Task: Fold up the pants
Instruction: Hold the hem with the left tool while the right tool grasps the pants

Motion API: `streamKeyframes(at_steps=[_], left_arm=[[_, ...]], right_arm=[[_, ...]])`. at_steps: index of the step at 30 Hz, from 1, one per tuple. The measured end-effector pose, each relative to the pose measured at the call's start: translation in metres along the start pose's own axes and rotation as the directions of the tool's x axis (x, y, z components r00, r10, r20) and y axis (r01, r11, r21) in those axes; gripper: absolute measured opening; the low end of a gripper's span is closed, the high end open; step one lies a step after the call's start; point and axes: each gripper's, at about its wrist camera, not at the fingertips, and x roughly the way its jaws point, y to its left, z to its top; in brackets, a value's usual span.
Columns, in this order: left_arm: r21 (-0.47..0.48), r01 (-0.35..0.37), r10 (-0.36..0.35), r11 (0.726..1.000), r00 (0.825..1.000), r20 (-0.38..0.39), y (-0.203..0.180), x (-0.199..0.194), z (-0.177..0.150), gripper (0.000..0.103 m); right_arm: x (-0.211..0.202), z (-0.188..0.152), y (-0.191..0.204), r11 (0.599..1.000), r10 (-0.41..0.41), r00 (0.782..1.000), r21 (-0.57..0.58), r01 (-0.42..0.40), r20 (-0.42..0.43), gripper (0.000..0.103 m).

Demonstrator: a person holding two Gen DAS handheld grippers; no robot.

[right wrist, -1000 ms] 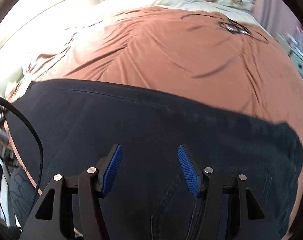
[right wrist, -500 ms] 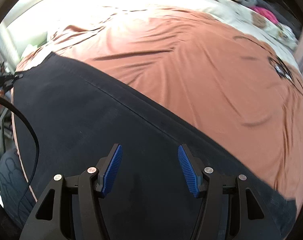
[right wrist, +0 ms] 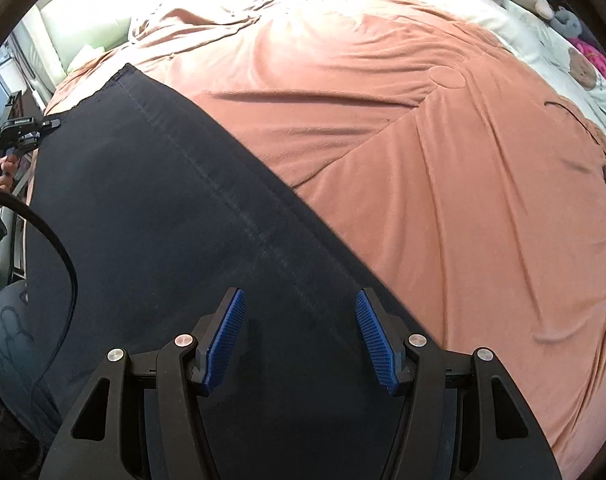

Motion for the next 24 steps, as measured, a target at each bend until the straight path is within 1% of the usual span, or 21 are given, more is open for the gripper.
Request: streamKeyframes(at_steps=[2,4,6,8,11,15,20,22,24], left_arm=[[-0.001,-0.003,0.003,1.000,1.000,-0.003,0.001,0.001,-0.001,0.017],[-0.003,-0.008,0.008,1.000,1.000,-0.005,0.003,0.003,-0.001,0.018],[-0.007,-0.010,0.009,1.000,1.000,-0.008,0.004,0.004,-0.001,0.018],[-0.010,-0.012,0.012,1.000,1.000,-0.010,0.006,0.006,-0.002,0.018],[-0.006,-0.016,0.016,1.000,1.000,-0.010,0.006,0.007,-0.002,0.018],[-0.004,-0.022,0.022,1.000,1.000,-0.010,0.005,0.008,-0.002,0.018],[-0.003,-0.029,0.029,1.000,1.000,-0.011,0.006,0.009,-0.001,0.018],[-0.005,-0.031,0.031,1.000,0.999,-0.011,0.006,0.009,-0.001,0.018],[-0.004,-0.034,0.034,0.999,0.999,-0.011,0.006,0.010,-0.002,0.018]], right_arm=[[0.005,0.005,-0.006,1.000,-0.005,1.000,-0.004,0.005,-0.016,0.057],[0.012,0.010,-0.012,1.000,0.018,0.999,-0.008,-0.018,-0.030,0.056],[0.018,0.014,-0.014,0.999,0.017,0.999,-0.027,-0.018,-0.047,0.055],[0.023,0.017,-0.017,0.998,0.022,0.997,-0.054,-0.025,-0.070,0.039],[0.028,0.019,-0.020,0.995,0.052,0.994,-0.081,-0.060,-0.094,0.035],[0.036,0.024,-0.023,0.991,0.057,0.991,-0.114,-0.072,-0.124,0.034],[0.047,0.028,-0.032,0.987,0.118,0.979,-0.092,-0.134,-0.165,0.034],[0.051,0.028,-0.034,0.985,0.132,0.976,-0.087,-0.148,-0.171,0.034],[0.053,0.029,-0.035,0.985,0.136,0.976,-0.085,-0.152,-0.171,0.032]])
